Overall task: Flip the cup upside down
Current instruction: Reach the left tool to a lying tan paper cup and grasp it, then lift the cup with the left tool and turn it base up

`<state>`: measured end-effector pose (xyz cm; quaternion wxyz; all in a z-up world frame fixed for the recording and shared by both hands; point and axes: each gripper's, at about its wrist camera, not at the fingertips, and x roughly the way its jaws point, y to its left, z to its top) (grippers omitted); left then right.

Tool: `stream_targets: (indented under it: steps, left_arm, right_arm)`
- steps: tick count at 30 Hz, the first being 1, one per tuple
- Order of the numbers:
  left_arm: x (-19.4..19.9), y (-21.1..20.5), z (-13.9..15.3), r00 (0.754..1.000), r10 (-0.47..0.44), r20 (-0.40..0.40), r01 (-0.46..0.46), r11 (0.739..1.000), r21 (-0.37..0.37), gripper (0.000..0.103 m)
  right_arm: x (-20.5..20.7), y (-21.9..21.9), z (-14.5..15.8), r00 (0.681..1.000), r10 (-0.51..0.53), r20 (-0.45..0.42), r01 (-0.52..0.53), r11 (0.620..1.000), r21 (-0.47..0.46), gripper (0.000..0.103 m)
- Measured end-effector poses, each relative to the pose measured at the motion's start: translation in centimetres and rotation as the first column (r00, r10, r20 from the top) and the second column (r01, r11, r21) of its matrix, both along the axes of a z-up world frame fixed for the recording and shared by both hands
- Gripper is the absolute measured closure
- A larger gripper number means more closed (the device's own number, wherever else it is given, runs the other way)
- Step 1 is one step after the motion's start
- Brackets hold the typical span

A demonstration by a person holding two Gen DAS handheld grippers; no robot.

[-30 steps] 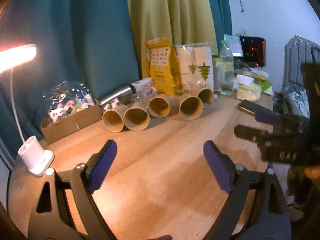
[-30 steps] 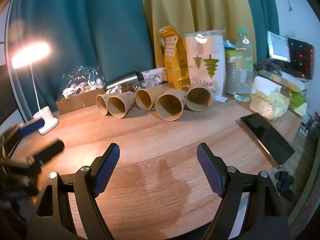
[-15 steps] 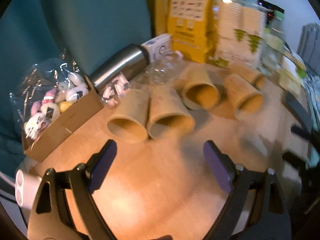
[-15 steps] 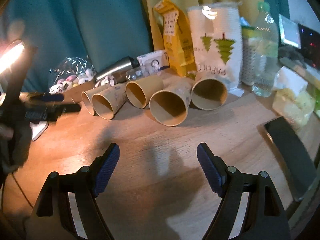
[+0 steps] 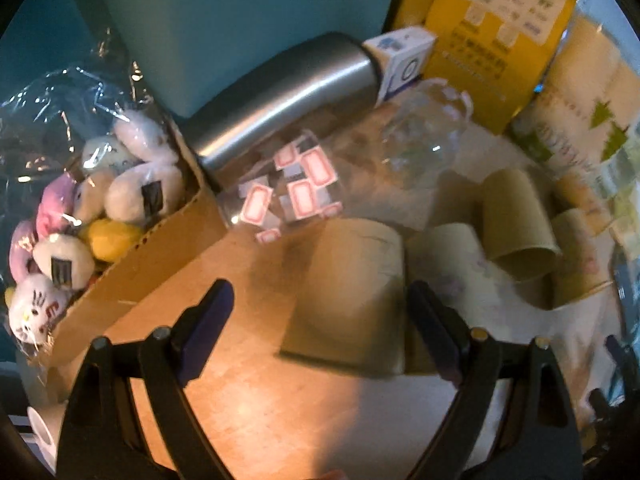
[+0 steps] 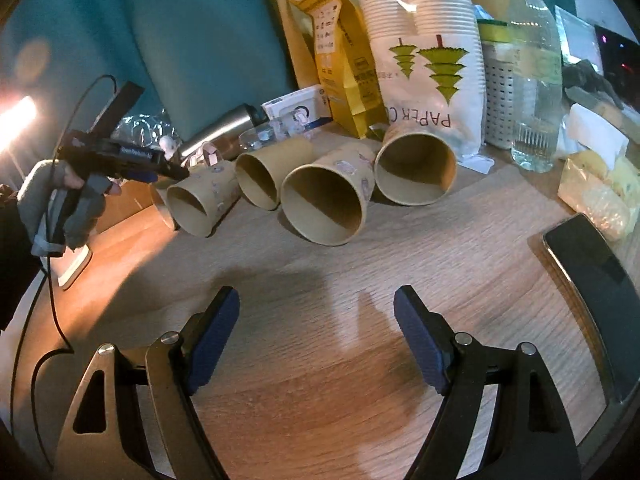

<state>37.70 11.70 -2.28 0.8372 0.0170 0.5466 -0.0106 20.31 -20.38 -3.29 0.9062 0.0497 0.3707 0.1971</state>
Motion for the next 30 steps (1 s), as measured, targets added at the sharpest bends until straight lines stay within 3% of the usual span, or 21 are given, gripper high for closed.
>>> stream_targets:
  steps: [3,9,10,12,17,24,30]
  left_arm:
    - [0.5,-0.3,-1.1,0.999,-0.026,-0.045,0.028,0.999,0.039,0.013]
    - [0.4,0.1,-2.1,0.996,-0.031,-0.082,0.032,0.999,0.01,0.015]
    - [0.1,0.3,-2.1,0.997,-0.03,-0.074,0.031,0.999,0.01,0.017]
    - [-0.3,0.8,-1.9,0.997,-0.029,-0.069,0.029,1.0,0.001,0.037]
    - [-2.9,2.3,-0.7,0.998,-0.026,-0.056,0.023,0.998,-0.06,0.038]
    - [-9.7,3.2,3.9,0.998,-0.009,0.064,0.019,0.987,-0.159,0.038]
    - [-18.9,0.2,7.8,0.971,-0.042,0.236,0.101,0.964,-0.244,0.038]
  right_arm:
    - [0.3,-0.2,0.0,1.0,-0.008,0.001,0.008,1.0,0.005,0.021]
    - [0.5,0.1,-0.3,1.0,0.007,-0.006,-0.007,1.0,0.0,0.021]
    - [0.4,0.3,-0.3,1.0,0.011,-0.006,-0.011,1.0,-0.002,0.021]
    - [0.4,0.3,-0.2,1.0,0.013,-0.002,-0.013,1.0,-0.001,0.021]
    - [0.1,0.4,0.2,1.0,0.011,0.007,-0.011,1.0,0.005,0.021]
    - [-1.7,1.1,1.4,0.999,0.032,0.038,-0.033,0.999,0.01,0.021]
    - [-4.6,1.7,3.6,0.995,0.075,0.07,-0.079,0.995,0.053,0.021]
